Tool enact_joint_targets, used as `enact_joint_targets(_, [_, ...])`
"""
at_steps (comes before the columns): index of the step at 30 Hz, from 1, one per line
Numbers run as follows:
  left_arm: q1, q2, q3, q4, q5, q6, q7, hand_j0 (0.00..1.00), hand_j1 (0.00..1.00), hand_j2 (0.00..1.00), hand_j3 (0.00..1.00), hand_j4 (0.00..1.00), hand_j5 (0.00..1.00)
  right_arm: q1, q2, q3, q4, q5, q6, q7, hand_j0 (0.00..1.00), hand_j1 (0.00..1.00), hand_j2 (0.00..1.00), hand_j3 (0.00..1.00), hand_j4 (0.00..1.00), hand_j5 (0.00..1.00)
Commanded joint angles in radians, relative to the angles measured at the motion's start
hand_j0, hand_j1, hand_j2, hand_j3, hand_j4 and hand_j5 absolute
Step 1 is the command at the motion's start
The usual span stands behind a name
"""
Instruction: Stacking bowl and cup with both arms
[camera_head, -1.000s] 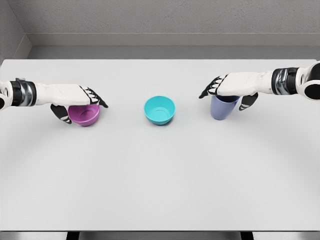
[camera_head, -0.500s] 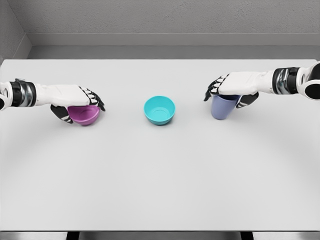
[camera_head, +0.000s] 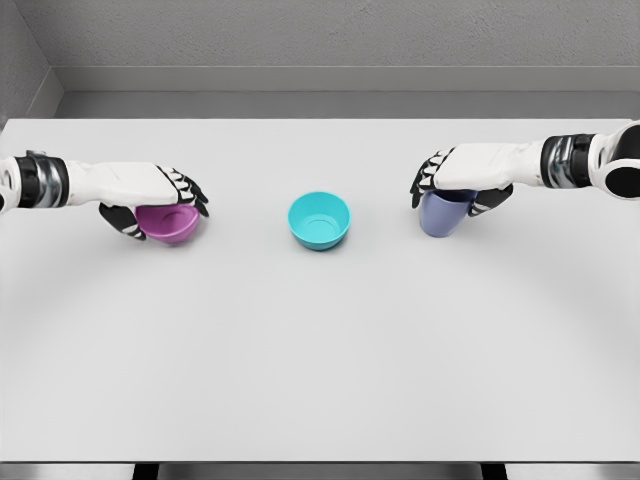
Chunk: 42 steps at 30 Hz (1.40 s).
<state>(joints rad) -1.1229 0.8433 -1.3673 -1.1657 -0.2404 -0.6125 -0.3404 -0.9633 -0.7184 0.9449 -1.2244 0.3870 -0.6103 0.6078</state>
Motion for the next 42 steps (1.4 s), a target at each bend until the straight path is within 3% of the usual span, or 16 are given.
enact_joint_targets(1, [0.0, 0.002, 0.002, -0.008, 0.006, 0.002, 0.0, 0.8, 0.8, 0.8, 0.8, 0.8, 0.8, 0.0, -0.001, 0.0, 0.0, 0.001, -0.001, 0.003, 0.72, 0.72, 0.72, 0.72, 0.72, 0.72])
enact_joint_targets(19, [-0.02, -0.012, 0.036, -0.048, -0.005, 0.002, 0.0, 0.78, 0.78, 0.78, 0.78, 0.78, 0.78, -0.009, -0.009, -0.009, 0.0, -0.003, -0.001, 0.003, 0.72, 0.72, 0.72, 0.72, 0.72, 0.72])
enact_joint_targets(42, [-0.089, -0.11, 0.036, -0.063, -0.036, 0.002, 0.0, 0.77, 0.77, 0.77, 0.77, 0.77, 0.77, -0.021, -0.039, -0.012, -0.004, -0.011, -0.001, 0.003, 0.72, 0.72, 0.72, 0.72, 0.72, 0.72])
